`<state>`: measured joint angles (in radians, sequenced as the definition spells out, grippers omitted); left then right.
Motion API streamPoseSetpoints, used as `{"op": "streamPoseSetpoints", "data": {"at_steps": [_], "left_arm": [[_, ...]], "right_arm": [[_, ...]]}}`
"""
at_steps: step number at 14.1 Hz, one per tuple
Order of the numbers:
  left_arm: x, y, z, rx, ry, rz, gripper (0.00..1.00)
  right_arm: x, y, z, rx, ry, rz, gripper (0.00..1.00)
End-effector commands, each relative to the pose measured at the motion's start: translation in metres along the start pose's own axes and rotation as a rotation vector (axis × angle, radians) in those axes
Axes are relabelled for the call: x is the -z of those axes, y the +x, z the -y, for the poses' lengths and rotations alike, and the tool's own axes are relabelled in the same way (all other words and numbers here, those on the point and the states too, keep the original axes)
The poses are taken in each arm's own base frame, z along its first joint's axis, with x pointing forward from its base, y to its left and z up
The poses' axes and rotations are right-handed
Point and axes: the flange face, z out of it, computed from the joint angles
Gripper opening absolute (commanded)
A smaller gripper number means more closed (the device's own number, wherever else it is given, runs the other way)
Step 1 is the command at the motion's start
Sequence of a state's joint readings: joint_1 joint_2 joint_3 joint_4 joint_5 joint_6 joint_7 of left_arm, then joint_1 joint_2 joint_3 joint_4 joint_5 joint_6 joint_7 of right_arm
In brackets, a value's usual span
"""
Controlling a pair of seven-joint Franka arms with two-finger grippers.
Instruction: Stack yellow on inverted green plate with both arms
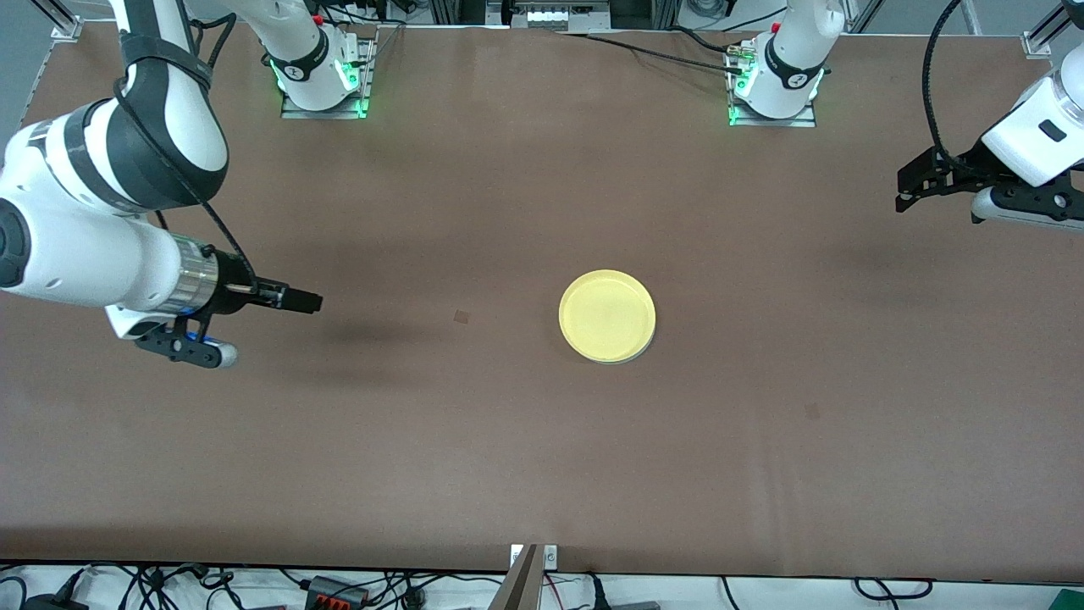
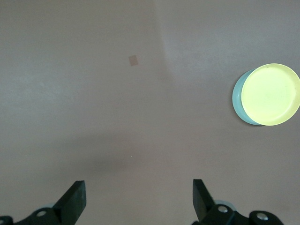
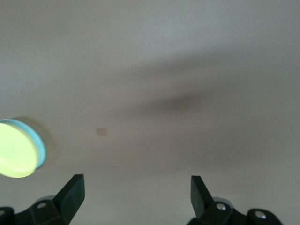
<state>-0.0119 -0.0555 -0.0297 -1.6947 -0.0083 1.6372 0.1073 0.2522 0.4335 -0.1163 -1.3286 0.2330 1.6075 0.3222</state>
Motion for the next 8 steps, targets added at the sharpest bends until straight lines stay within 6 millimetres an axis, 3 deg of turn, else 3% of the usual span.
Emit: {"op": "streamPoseSetpoints", "data": {"at_steps": [1, 4, 8], "left_arm": [[0.004, 0.003, -0.001, -0.014, -0.018, -0.004, 1.0], [0.004, 0.003, -0.001, -0.013, -0.019, -0.004, 1.0], [0.005, 0.003, -0.001, -0.013, -0.018, -0.004, 1.0]], "right_arm": [[0.018, 0.003, -0.021, 0.094, -0.056, -0.037, 1.0], [0.049, -0.003, -0.042, 0.188, -0.181, -0.113, 1.0], [0.103, -0.013, -0.094, 0.211, -0.165, -0.181, 1.0]]}}
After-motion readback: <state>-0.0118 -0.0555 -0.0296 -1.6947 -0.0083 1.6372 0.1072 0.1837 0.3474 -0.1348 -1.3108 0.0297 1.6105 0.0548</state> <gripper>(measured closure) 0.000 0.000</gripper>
